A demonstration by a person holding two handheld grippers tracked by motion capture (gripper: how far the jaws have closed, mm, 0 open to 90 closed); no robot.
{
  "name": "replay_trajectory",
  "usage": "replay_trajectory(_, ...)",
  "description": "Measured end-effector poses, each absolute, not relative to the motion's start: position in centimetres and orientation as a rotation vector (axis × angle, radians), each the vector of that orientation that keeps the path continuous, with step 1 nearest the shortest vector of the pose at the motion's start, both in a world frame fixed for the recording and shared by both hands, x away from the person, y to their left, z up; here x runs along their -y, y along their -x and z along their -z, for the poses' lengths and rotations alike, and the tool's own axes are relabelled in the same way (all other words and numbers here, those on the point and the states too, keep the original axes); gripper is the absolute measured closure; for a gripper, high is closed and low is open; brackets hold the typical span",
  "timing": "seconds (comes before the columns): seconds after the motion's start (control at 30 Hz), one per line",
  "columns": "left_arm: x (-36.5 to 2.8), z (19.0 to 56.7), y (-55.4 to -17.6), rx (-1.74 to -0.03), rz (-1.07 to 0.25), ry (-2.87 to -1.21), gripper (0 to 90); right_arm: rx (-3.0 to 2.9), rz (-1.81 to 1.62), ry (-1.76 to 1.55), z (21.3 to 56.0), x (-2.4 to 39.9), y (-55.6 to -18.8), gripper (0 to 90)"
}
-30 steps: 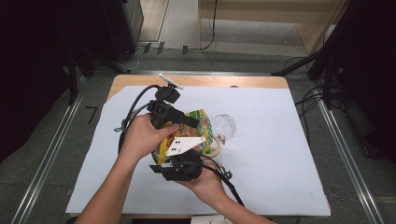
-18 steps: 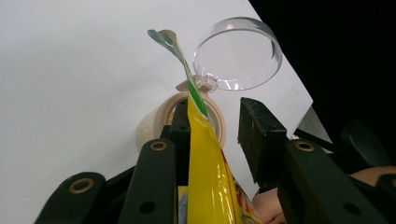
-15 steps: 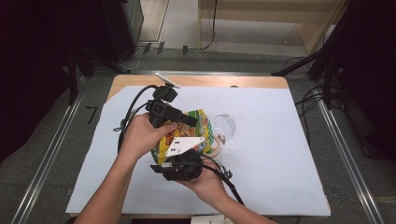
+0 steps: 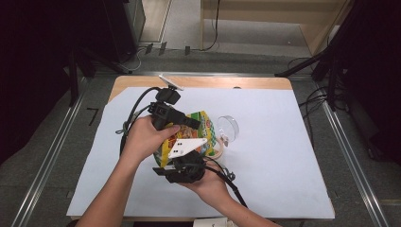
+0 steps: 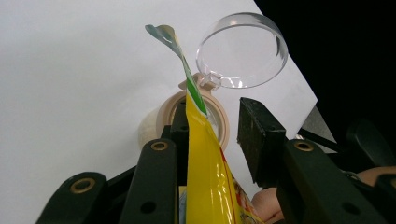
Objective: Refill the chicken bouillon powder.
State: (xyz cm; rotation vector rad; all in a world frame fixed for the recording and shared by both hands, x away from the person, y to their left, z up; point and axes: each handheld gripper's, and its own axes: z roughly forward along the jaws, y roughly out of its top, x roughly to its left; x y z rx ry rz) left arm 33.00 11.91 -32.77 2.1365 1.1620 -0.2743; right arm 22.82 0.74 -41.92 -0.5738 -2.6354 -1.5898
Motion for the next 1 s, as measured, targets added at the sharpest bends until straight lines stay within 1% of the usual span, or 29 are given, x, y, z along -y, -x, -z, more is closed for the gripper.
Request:
replay_trajectory(0.17,-12.07,32.56,-33.05,-1.168,0.275,-2.117,69.0,2.648,1.597,0.568,41.68,-0.81,-22.92,67.4)
replay_trajectory(0.67,-11.58,32.14,-32.63,-1.162,0.23,-2.144,68.5,2.631,1.598,0.583,41.59,-0.98,-22.9,67.6)
replay_trajectory(1.0,-11.32,32.42,-33.42,-1.167,0.258,-2.145,68.6,2.631,1.582,0.593,41.59,-0.65,-23.31,67.6)
